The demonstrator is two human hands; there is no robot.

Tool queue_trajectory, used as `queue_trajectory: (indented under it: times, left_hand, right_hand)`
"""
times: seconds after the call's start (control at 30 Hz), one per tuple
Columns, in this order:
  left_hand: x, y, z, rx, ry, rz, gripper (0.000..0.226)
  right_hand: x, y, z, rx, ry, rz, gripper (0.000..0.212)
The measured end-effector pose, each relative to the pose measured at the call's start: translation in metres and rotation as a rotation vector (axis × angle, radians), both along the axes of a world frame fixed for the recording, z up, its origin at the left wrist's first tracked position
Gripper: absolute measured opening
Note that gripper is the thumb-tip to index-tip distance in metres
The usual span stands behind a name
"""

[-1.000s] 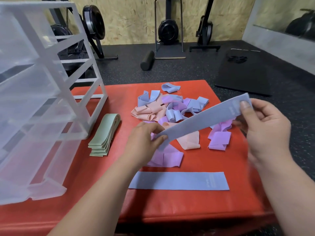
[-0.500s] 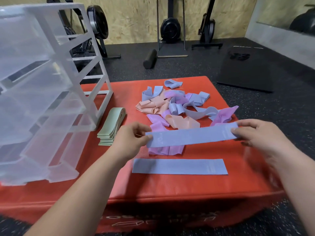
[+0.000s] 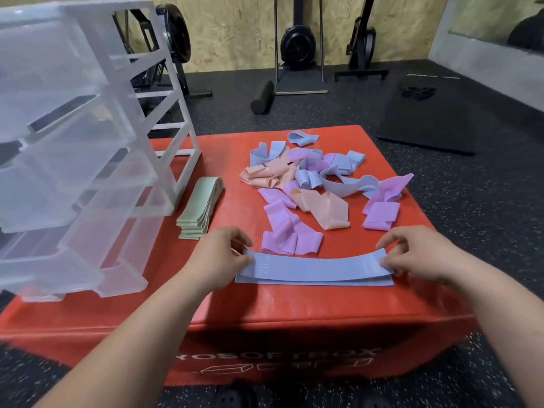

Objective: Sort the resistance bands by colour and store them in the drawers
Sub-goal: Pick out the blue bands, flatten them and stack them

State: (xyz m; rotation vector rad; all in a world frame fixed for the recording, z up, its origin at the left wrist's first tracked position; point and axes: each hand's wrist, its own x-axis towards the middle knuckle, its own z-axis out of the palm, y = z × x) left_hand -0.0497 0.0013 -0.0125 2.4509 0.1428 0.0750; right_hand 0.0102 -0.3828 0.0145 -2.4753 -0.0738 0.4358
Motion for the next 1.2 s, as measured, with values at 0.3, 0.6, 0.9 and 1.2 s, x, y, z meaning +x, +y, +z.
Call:
queue_trajectory:
  times: [0.3, 0.6, 0.9, 1.2]
  left_hand:
    - [-0.001, 0.002, -0.011, 0.195, 0.011, -0.100, 0.025]
    - [-0.002, 0.025, -0.002, 0.232, 0.039, -0.362, 0.057]
    - [-0.006, 0.025, 0.002, 0.265, 0.020, -0.422, 0.055]
    - [-0.006, 0.024, 0.003, 0.263, 0.018, -0.443, 0.055]
  right_hand:
    - [-0.002, 0.011, -0.003, -0.282, -0.070, 0.107, 0.023]
    - [-0.004, 0.001, 0.002, -0.267, -0.138, 0.341, 0.057]
    - [0.000, -0.003, -0.006, -0.299, -0.185, 0.380, 0.047]
    - [0.002, -0.003, -0.008, -0.287, -0.183, 0.404, 0.045]
